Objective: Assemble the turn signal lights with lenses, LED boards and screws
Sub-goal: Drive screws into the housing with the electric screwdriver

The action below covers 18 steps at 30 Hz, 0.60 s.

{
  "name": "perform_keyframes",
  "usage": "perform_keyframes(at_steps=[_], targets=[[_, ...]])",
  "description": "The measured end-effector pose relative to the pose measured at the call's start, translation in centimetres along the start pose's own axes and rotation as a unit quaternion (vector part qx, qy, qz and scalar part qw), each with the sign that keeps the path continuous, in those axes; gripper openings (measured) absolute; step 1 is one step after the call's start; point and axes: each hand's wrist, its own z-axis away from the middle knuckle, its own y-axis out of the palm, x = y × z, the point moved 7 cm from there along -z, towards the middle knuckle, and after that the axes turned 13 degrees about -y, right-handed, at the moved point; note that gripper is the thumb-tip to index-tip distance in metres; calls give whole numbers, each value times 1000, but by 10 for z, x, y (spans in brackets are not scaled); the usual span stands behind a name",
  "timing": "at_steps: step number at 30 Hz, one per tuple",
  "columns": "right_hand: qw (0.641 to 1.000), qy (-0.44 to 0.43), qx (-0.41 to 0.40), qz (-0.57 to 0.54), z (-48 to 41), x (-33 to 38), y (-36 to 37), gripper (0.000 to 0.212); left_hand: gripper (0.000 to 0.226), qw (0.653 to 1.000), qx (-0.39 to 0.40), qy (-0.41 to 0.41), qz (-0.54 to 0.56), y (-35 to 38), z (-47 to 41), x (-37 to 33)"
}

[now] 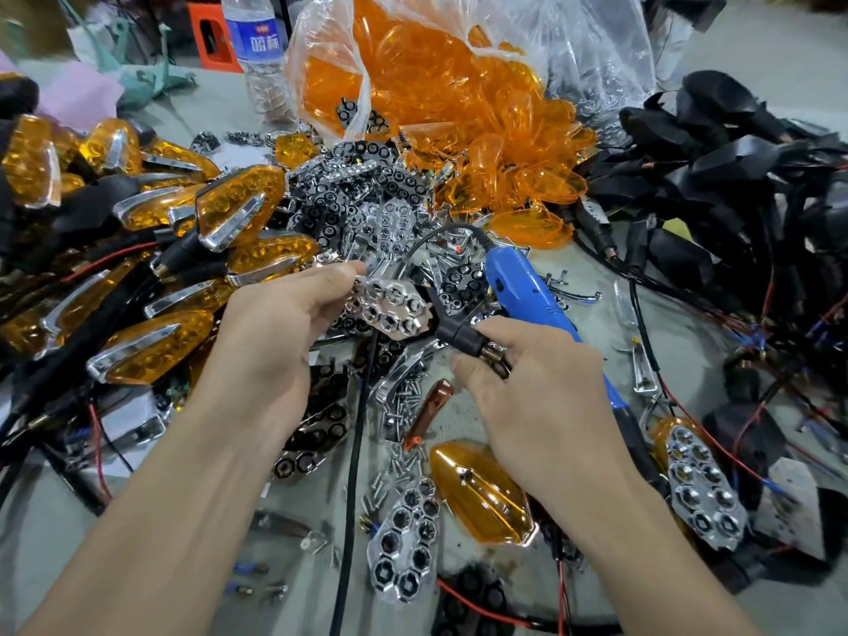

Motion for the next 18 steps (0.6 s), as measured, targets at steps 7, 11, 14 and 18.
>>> perform_keyframes(at_steps=[7,11,14,18], targets=[[999,7,-5,-33,-3,-4,-1,10,10,999,-39,18,-12,-2,-1,-1],[999,-5,11,-44,-3,-1,3,12,8,992,-72,88,-60,-5,0,-6],[997,-24,8,-71,-3,2,3,15,12,986,-77,135,-68,-6,1,-11],[992,-29,4,-124,-5,2,2,16,15,984,-53,164,-52,-2,5,-15]])
